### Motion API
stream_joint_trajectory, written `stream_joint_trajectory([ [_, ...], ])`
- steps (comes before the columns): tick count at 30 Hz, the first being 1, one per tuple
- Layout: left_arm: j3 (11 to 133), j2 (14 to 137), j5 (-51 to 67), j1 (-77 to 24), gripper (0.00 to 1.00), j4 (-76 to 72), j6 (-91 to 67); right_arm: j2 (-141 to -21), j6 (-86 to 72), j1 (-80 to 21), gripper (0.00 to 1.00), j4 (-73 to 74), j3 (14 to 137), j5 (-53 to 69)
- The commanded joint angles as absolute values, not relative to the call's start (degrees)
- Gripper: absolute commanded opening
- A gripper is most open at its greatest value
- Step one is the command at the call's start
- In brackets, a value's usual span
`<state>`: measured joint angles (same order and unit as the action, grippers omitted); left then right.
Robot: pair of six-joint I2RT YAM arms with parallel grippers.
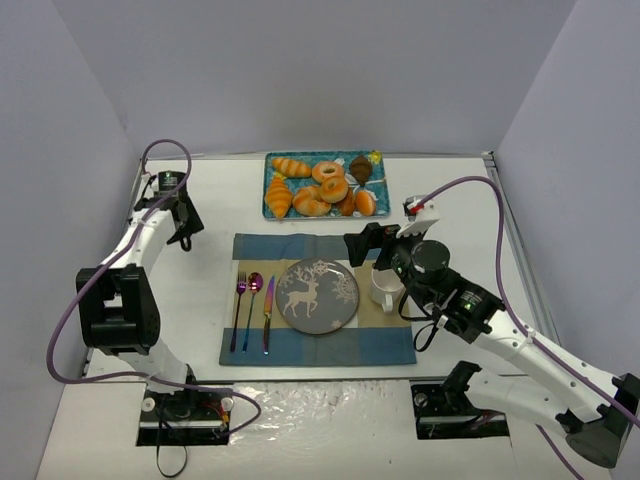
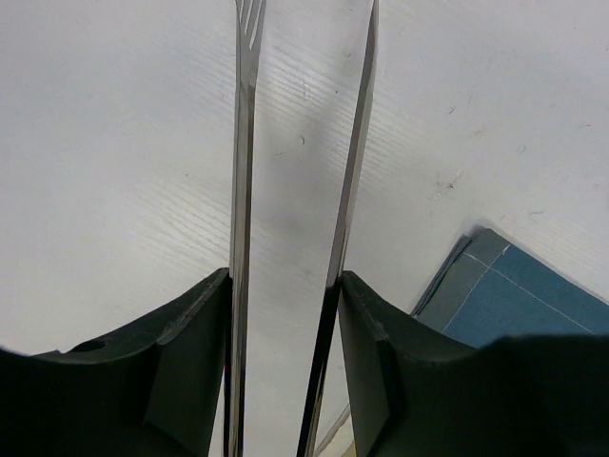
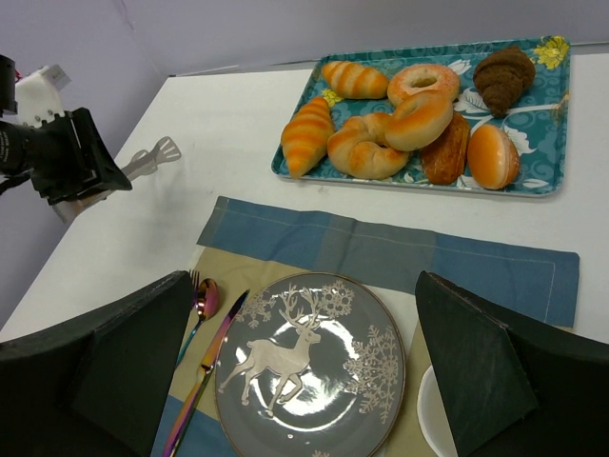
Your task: Place the bread
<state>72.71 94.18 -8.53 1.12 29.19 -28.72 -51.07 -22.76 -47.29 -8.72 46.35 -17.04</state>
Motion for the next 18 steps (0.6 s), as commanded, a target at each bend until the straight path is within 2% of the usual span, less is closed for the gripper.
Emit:
stream_joint_trajectory([
  [1, 74.82, 88.49, -12.22, 0.32, 0.42, 29.93, -27.37, -51.33, -23.54, -47.11, 1.0, -11.74, 48.01, -17.06],
  [18, 82.2, 83.15, -15.6, -9.25, 0.42, 34.5, -23.85, -50.01, -23.38, -47.02, 1.0, -9.01, 49.04, -19.82],
])
